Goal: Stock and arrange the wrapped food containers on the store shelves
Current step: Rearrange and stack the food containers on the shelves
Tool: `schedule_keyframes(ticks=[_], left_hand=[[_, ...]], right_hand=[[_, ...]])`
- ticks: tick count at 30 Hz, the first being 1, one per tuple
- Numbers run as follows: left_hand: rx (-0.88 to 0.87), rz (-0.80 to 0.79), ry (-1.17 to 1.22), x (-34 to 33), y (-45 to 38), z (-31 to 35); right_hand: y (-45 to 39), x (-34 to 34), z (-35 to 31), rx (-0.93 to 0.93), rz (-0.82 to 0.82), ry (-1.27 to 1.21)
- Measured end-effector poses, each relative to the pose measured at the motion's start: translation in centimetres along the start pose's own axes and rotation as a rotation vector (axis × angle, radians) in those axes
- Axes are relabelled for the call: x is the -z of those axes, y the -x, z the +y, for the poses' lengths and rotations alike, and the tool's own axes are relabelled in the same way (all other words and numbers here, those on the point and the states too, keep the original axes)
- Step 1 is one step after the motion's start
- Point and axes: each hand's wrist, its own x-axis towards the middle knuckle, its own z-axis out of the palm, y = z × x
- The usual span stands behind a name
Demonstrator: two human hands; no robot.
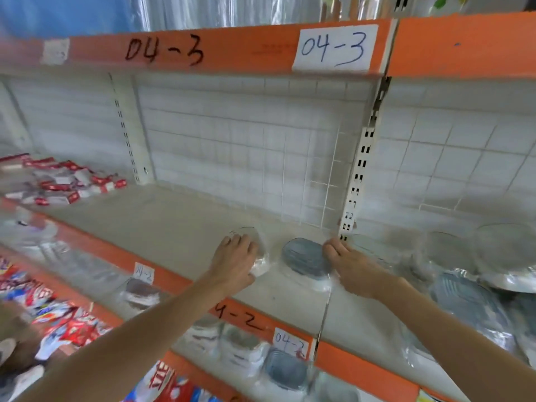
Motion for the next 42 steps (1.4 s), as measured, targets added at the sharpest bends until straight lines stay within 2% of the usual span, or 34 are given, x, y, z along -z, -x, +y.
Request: schedule_keyframes(ticks=[3,5,7,9,11,12,14,17,22,24,27,34,38,42], left_hand=[[-0.046,-0.010,0.189,-0.2,-0.2,0.9],[-0.078,0.023,0.433,0.5,-0.9,0.2],[-0.106,-0.023,0.631,1.2,-1.8,-1.5],[-0.183,-0.208,0.592,1.3,-2.8,-3.3],[-0.294,-0.404,0.359,0.9,-3.7,-4.6],[-0.343,-0.452,0.258,0.7,-4.0,-4.8],[-0.383,-0.455,0.161,0.4,-4.7,-4.9],[-0.361,-0.391,0.096,0.7,-5.8,-5.6],[-0.318,-0.441,0.186,-0.4,-6.8,-6.2],[-0.217,-0.501,0.344,-1.4,-6.8,-6.2],[-0.121,-0.579,0.525,-2.0,-6.6,-5.9],[0.018,-0.500,0.561,-1.5,-5.0,-4.7],[0.119,-0.401,0.513,-1.1,-2.9,-3.7],[0.171,-0.136,0.333,-0.2,-0.3,-1.6]], right_hand=[[-0.9,0.1,0.4,-0.040,-0.015,-0.113],[-1.6,0.2,-0.1,-0.086,0.014,-0.221],[-2.4,0.1,-1.1,-0.144,0.003,-0.305],[-3.0,0.0,-2.2,-0.226,-0.043,-0.318],[-3.8,-0.2,-3.2,-0.270,-0.095,-0.264],[-4.1,-0.4,-3.5,-0.273,-0.106,-0.217],[-4.5,-0.6,-3.7,-0.259,-0.097,-0.157],[-4.9,-0.3,-2.9,-0.209,-0.094,-0.208],[-5.5,-0.6,-2.0,-0.256,-0.114,-0.345],[-5.4,-1.3,-2.2,-0.320,-0.130,-0.410],[-5.4,-1.9,-2.7,-0.371,-0.105,-0.367],[-7.7,-1.7,-4.6,-0.489,-0.123,-0.231],[-6.8,-2.6,-5.0,-0.486,0.049,-0.250],[-4.8,-3.0,-5.8,-0.457,0.215,-0.292]])
